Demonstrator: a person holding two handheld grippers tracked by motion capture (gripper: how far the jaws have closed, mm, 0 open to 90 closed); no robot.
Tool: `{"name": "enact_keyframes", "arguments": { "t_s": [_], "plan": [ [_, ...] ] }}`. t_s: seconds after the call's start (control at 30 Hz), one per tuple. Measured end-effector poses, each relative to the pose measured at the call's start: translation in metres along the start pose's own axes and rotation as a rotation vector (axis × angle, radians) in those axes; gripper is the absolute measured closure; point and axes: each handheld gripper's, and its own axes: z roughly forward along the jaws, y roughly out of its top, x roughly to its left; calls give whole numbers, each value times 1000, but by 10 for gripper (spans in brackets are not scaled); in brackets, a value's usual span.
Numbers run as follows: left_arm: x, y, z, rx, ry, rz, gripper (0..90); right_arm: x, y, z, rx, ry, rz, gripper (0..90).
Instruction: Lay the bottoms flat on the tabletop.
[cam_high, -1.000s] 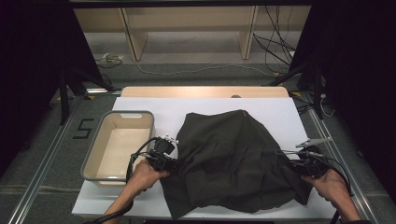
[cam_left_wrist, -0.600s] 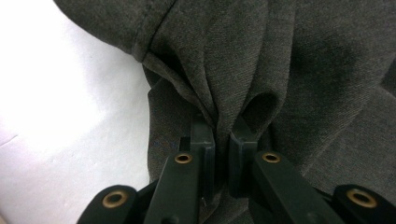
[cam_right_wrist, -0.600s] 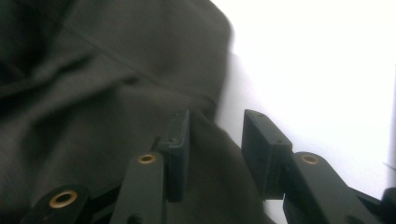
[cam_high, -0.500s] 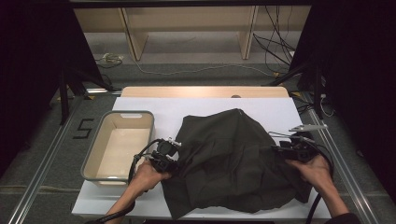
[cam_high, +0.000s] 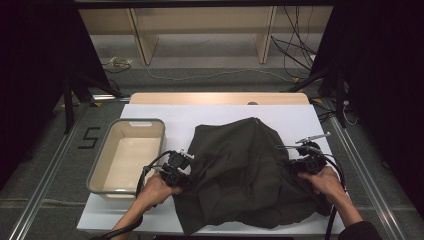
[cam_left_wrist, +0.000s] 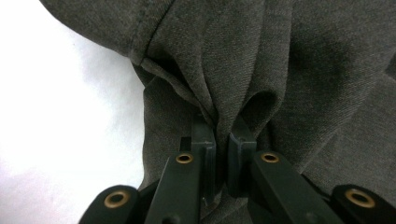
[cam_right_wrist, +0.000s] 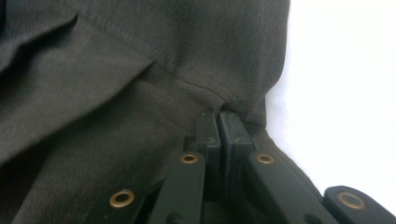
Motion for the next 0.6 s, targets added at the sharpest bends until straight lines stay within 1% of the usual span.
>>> {"name": "enact_keyframes", "arguments": {
  "t_s": [0.13,0.27,0.37,0.47,0.57,0.6],
  "plan": [
    [-2,-4,1,16,-15,9,845,4,-6,-1,27,-14,-33,890],
    [-4,-11,1,46,-35,33,847,6,-14,-6,41,-33,-53,890],
    [-5,-17,2,59,-47,32,847,7,-17,-5,56,-35,-61,890],
    [-8,-22,4,65,-44,34,847,9,-18,-4,70,-42,-70,890],
    [-12,-29,6,77,-47,48,848,11,-19,-1,83,-50,-85,890],
    [-13,-31,5,74,-47,50,848,12,-20,-1,86,-52,-91,890]
  ]
}}
